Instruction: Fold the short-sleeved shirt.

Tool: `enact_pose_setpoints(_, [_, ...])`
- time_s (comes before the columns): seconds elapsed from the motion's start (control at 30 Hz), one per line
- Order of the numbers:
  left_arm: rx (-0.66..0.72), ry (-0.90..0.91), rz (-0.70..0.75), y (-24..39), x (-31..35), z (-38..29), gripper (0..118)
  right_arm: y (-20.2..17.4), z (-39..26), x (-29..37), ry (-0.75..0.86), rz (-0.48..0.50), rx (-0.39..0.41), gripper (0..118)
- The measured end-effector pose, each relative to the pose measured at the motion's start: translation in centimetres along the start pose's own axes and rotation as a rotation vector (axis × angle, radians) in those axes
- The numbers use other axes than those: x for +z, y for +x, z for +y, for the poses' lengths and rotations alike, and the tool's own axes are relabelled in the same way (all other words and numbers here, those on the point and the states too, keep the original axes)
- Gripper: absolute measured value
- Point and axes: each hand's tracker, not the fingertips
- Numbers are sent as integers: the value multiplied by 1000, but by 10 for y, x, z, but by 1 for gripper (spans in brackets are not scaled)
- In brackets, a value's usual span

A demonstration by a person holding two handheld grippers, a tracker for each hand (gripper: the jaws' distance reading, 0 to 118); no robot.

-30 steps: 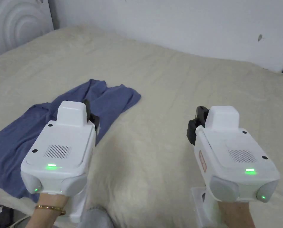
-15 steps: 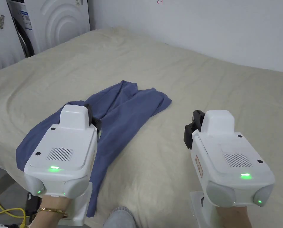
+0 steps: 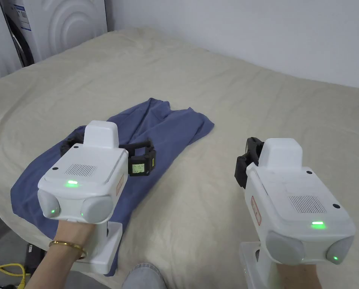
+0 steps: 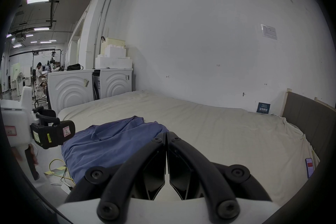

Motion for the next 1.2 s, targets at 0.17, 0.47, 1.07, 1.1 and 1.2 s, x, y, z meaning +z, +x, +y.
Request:
enact_pose_setpoints(0.17, [27,-62,-71,-1,-43,12,118,4,-3,-10,-16,-3,-4,0])
enact_pose_setpoints(0.47, [-76,-264,-114,8,-165,29,118,7,-8,-41,-60,-3,7,0])
enact_pose_setpoints(1.07, [-163,-714,-95,40,-387,-5,95,51,-50,-105,-157,-29,-24,0])
enact_pose_setpoints(1.1, [-156,-734,-107,40,-392,-7,89,53,-53,-106,-166,-29,-25,0])
enact_pose_setpoints(1.2, [-99,-795,-146,38,-403,-11,75,60,-64,-107,-196,-31,-36,0])
